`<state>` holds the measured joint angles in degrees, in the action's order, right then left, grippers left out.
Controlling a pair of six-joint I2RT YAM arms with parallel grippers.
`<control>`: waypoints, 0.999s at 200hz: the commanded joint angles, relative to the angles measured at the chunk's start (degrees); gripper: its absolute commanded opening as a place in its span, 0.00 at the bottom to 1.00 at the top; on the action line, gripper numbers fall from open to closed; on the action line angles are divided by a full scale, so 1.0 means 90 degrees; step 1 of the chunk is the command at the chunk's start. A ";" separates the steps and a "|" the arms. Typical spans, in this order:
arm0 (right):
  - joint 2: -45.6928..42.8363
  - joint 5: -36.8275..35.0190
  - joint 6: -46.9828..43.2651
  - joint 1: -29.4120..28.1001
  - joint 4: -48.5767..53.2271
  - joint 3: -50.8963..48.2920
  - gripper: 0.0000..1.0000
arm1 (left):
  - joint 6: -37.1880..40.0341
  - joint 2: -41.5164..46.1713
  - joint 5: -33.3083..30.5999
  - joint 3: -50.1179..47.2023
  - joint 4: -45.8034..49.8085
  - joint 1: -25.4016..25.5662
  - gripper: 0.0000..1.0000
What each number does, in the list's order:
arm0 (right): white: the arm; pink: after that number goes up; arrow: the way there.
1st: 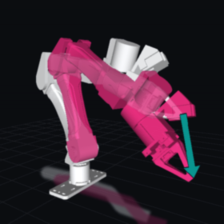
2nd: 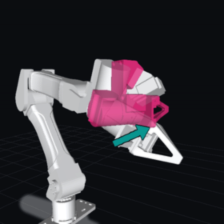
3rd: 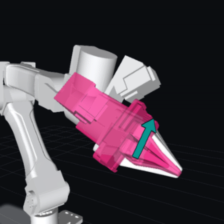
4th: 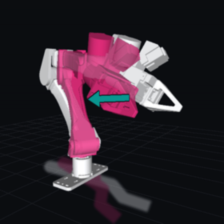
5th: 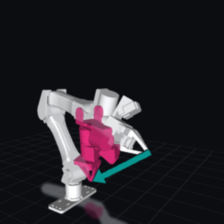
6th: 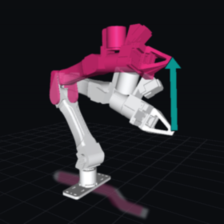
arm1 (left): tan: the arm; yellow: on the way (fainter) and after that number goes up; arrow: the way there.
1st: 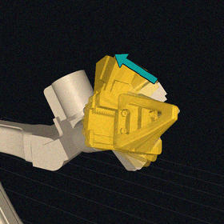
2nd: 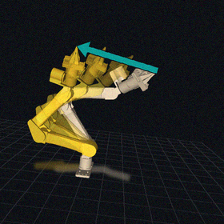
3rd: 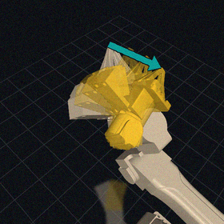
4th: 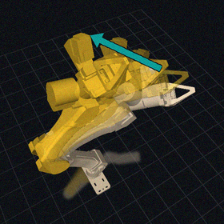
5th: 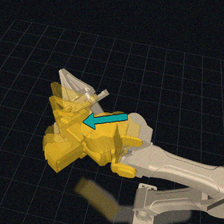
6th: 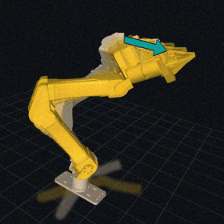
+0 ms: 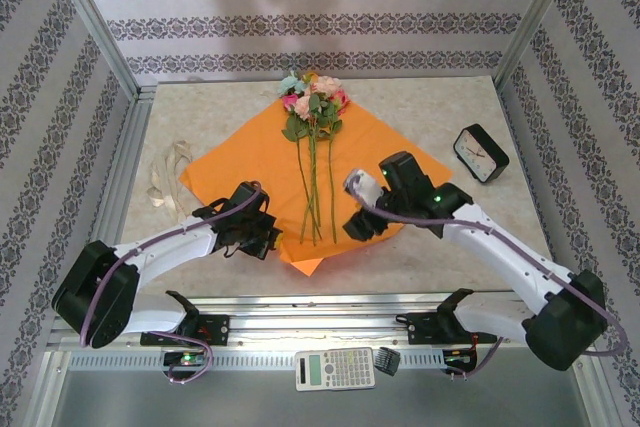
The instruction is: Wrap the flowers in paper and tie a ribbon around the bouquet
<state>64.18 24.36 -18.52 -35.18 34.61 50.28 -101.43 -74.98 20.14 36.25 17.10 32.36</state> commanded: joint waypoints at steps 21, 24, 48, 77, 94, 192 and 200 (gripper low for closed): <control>-0.0753 0.0345 -0.3642 -0.0669 0.0347 -0.0858 0.75 | -0.0527 -0.0108 0.0067 0.0173 -0.0071 -0.0128 0.00; -0.0747 0.0169 -0.3660 -0.0775 0.0313 -0.0897 0.75 | -0.0522 -0.0107 0.0067 0.0177 -0.0070 -0.0129 0.00; -0.0600 -0.0439 -0.3473 -0.1166 -0.0698 -0.1229 0.77 | -0.0477 -0.0076 0.0119 0.0177 0.0007 -0.0148 0.00; 0.0233 -0.0990 -0.3246 -0.1559 -0.1482 -0.1051 0.75 | -0.0463 -0.0046 0.0133 0.0169 0.0053 -0.0157 0.00; 0.0644 -0.1138 -0.3005 -0.1732 -0.1846 -0.0946 0.73 | -0.0422 -0.0074 0.0155 0.0185 0.0068 -0.0168 0.00; 0.1628 0.1099 -0.0760 -0.0861 -0.1242 0.0021 0.00 | 0.0958 0.0381 -0.0319 0.0939 0.1559 -0.0435 0.35; 0.1768 0.1239 -0.0641 -0.0753 -0.1092 0.0150 0.00 | 0.1152 0.0527 -0.0458 0.1067 0.1889 -0.0479 0.41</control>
<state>77.30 26.04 -30.79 -44.42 20.03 48.07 -96.68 -74.28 20.05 41.85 22.26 29.50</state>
